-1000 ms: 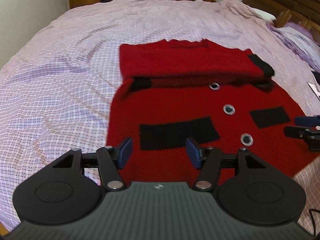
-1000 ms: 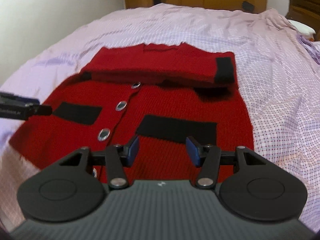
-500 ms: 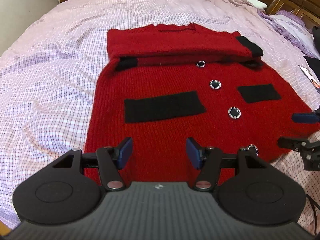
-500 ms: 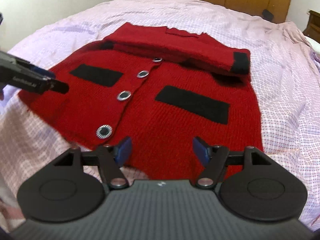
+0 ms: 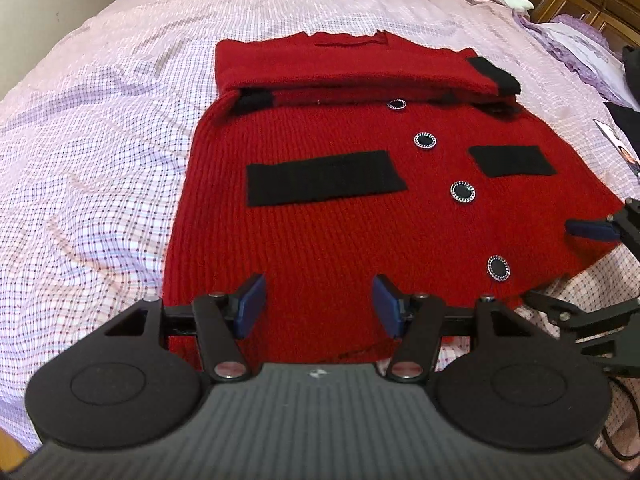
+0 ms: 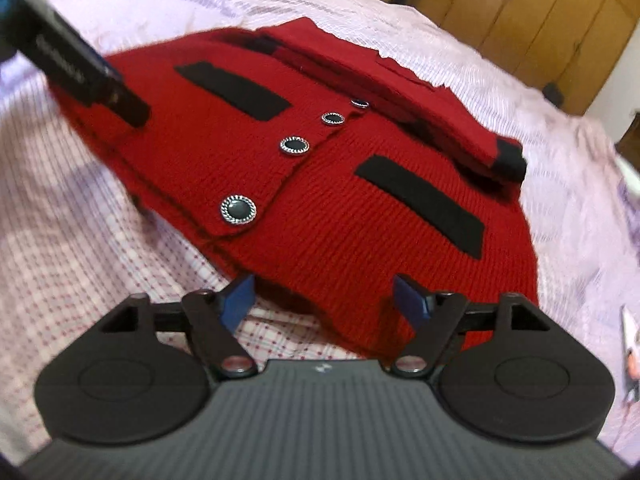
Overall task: Fold small clothes
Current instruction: 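Withdraw both open tools and move them to the cardigan hem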
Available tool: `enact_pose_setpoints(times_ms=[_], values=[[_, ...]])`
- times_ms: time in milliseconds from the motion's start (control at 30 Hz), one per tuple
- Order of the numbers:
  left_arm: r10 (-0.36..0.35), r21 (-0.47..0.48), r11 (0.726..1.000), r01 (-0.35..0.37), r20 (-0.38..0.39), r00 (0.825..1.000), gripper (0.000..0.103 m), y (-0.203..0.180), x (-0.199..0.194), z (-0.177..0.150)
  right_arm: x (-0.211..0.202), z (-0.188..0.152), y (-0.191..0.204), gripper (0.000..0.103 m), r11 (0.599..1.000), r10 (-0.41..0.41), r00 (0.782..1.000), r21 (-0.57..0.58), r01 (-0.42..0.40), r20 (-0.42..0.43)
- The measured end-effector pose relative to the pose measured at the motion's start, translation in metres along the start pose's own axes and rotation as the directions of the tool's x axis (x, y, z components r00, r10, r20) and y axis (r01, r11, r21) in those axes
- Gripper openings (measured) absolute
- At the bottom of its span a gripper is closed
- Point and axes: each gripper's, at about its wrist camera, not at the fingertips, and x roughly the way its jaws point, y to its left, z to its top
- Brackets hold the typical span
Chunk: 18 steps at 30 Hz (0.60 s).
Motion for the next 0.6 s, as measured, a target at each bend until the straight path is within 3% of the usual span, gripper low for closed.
enact_pose_setpoints(times_ms=[167, 367, 600], values=[[-0.006, -0.013, 1.000, 0.006, 0.004, 1.000, 0.065, 0.002, -0.002, -0.003, 0.009, -0.001, 0.008, 0.079, 0.999, -0.034, 0.999, -0.038, 0.035, 0.006], [-0.012, 0.010, 1.000, 0.012, 0.005, 1.000, 0.065, -0.003, -0.005, -0.006, 0.014, 0.006, 0.000, 0.079, 0.997, -0.074, 0.996, 0.040, 0.072, 0.046], [-0.060, 0.062, 0.996, 0.059, 0.010, 0.998, 0.065, -0.016, -0.012, -0.009, 0.018, 0.010, -0.015, 0.079, 0.988, -0.067, 0.994, 0.143, 0.055, 0.081]])
